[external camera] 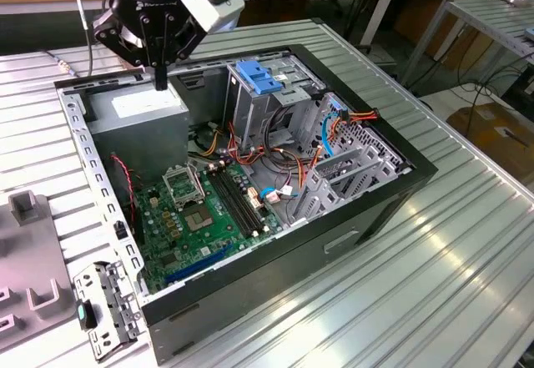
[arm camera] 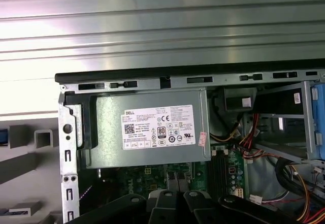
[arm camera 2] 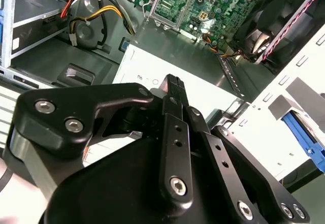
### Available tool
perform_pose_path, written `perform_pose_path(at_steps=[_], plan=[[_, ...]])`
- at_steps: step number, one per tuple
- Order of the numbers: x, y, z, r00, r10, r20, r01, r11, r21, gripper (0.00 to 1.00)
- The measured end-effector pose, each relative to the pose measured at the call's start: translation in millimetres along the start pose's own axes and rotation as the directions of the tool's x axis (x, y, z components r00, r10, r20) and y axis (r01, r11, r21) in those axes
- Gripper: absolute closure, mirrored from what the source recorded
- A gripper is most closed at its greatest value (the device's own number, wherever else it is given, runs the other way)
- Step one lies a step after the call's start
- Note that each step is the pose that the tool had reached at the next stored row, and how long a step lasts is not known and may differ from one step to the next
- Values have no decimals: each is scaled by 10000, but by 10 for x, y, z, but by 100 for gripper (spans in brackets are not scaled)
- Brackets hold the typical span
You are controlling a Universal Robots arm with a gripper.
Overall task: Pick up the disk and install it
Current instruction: 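Reach for the disk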
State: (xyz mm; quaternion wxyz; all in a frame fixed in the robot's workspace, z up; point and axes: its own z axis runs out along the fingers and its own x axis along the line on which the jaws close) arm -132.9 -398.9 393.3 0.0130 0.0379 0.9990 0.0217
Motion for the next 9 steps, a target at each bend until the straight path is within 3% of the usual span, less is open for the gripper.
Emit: perform_pose_path(at_steps=[9], plan=[[49,-4,0,10000,0,-17,0,10000,1,89]])
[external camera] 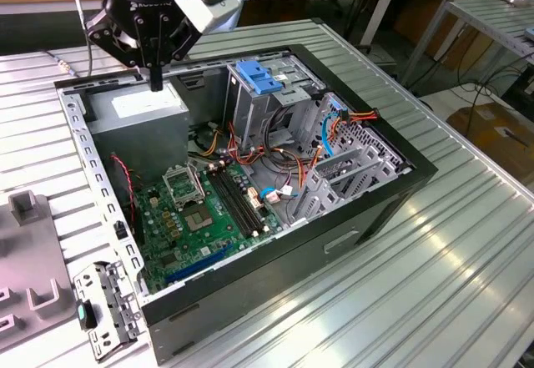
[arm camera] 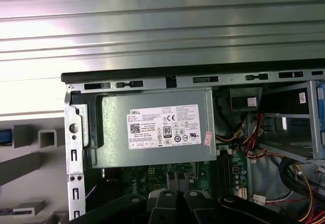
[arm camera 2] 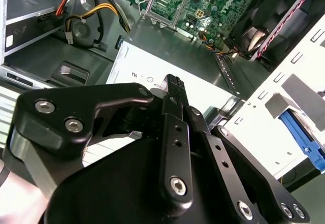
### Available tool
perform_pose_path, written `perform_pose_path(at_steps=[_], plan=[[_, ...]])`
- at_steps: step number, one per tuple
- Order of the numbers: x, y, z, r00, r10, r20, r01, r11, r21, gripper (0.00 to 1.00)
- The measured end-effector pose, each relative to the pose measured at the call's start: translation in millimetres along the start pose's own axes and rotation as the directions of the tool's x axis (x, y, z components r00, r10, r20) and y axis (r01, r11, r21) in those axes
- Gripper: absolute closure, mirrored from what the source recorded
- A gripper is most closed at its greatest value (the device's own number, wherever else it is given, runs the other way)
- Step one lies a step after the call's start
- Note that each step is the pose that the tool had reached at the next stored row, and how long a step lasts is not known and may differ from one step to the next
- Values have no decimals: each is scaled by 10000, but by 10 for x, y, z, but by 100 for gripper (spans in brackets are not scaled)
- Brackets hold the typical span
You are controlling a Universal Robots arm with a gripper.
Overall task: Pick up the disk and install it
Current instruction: 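Reach for the disk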
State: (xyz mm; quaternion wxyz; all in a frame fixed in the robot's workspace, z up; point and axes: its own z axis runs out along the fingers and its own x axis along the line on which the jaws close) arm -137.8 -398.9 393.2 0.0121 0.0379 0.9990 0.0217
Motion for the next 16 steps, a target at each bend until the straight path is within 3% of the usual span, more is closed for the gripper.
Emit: perform_pose_path(at_steps=[16], plan=[[68,-5,-1,10000,1,-23,-1,10000,2,89]])
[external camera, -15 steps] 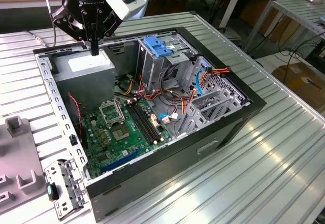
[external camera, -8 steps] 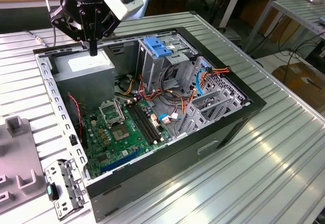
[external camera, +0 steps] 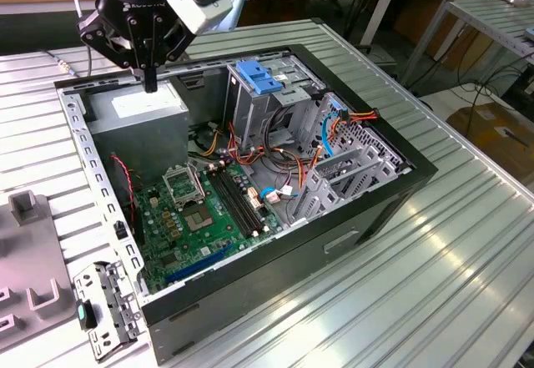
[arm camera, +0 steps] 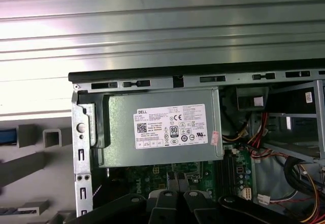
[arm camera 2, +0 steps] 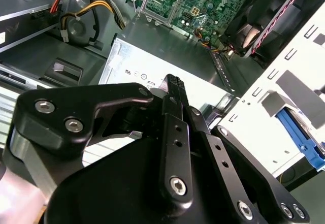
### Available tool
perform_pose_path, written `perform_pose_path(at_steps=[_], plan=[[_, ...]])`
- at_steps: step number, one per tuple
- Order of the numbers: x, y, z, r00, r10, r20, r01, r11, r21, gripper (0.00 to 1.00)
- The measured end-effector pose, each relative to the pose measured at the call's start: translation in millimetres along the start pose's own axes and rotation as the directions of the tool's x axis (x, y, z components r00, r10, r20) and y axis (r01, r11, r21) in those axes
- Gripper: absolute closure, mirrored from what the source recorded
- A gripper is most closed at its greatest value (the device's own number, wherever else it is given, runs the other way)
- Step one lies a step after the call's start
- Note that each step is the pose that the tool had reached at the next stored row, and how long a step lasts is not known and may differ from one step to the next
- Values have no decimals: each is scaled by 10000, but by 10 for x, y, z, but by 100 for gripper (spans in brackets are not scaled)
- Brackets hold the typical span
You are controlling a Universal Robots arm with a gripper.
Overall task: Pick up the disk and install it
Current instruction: 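Reach for the disk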
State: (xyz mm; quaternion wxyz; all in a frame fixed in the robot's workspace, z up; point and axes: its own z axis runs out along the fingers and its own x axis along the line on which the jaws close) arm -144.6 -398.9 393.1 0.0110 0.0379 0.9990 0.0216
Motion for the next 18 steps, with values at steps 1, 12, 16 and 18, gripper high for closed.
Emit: perform_pose_path(at_steps=[1,12,16,18], plan=[[3,0,0,10000,0,-1,0,10000,1,89],[51,-4,-1,10000,1,-10,-1,10000,1,89],[70,-5,-1,10000,1,-13,-1,10000,1,89],[83,-6,-1,10000,1,-16,-1,10000,2,89]])
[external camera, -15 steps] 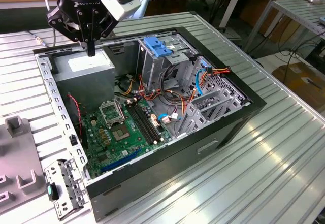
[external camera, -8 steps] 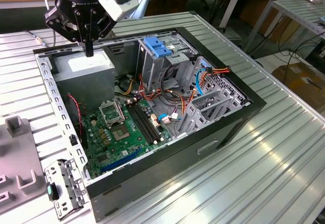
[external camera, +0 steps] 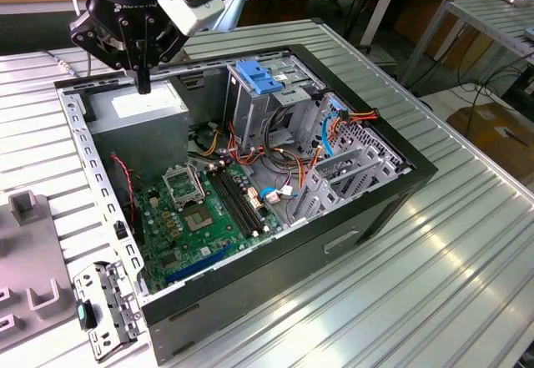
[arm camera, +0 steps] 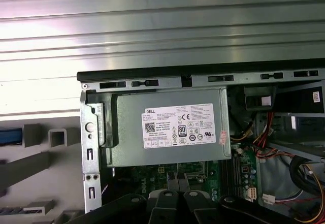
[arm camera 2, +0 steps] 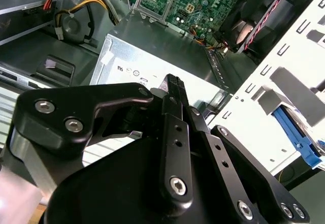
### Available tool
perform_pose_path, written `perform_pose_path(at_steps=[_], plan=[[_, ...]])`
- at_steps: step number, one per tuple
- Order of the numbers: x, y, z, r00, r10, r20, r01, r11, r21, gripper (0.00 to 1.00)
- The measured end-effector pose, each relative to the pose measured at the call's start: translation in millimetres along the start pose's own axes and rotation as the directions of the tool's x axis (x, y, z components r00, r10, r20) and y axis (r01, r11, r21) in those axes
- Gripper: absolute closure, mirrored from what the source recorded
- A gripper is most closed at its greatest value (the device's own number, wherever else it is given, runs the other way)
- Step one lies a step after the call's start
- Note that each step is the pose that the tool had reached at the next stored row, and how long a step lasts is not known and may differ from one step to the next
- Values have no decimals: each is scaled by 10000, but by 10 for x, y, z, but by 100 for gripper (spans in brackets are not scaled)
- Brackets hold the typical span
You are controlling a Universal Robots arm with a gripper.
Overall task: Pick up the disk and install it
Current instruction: 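Reach for the disk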
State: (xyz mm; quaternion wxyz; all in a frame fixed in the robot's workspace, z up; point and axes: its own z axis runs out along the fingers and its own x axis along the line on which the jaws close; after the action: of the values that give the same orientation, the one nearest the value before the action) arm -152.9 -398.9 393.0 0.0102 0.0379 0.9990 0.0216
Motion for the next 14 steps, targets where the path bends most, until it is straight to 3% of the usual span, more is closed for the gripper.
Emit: perform_pose_path(at_steps=[14], plan=[[58,-4,0,10000,0,-8,0,10000,0,89]])
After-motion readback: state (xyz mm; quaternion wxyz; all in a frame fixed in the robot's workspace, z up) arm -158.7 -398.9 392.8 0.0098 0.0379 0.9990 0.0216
